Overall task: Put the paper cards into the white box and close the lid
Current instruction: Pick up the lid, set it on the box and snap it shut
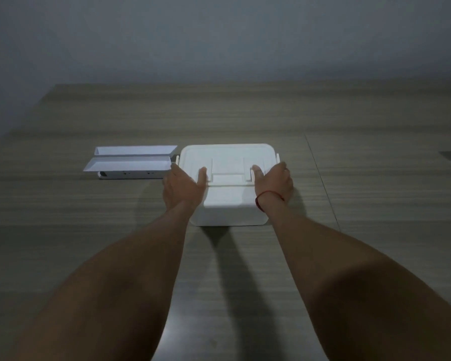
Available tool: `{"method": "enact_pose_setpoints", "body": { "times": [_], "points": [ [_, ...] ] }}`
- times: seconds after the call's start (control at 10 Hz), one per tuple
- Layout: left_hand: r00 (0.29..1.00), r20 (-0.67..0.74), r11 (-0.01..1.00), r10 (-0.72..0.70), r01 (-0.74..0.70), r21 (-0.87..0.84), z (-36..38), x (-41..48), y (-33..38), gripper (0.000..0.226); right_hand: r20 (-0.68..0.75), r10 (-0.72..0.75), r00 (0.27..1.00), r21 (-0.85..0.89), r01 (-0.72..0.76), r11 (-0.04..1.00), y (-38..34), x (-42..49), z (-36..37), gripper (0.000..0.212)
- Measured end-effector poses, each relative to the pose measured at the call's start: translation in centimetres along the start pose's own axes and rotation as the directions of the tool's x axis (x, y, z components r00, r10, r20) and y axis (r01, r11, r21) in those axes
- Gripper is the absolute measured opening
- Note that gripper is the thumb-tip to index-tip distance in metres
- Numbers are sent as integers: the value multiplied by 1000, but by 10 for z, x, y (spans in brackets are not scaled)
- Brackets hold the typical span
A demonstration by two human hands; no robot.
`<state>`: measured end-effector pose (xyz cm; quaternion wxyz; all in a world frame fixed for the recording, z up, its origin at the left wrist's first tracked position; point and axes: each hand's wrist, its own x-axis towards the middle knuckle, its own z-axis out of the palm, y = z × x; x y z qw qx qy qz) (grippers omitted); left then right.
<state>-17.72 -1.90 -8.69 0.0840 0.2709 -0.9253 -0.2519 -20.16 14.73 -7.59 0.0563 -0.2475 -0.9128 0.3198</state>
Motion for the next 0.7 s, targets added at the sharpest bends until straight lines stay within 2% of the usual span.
{"method": "enact_pose_setpoints", "body": {
  "times": [0.1, 0.2, 0.4, 0.7],
  "points": [
    [1000, -2, 1000, -14, 14, -2, 3, 6, 1, 82, 1, -9, 1000, -16, 9, 1000, 0, 5, 7, 63],
    [997, 78, 1000, -8, 8, -3, -1, 5, -3, 86, 39, -37, 999, 11, 36, 999, 3, 2, 6, 65],
    [985, 155, 997, 74, -73, -16, -12, -23, -10, 82, 133, -71, 989, 75, 61, 995, 12, -20, -11, 76],
    [945, 221, 970, 243, -228, -88, -9, -114, -68, 78, 265, -170, 949, 60, 160, 985, 80, -103, -19, 61]
  ]
}}
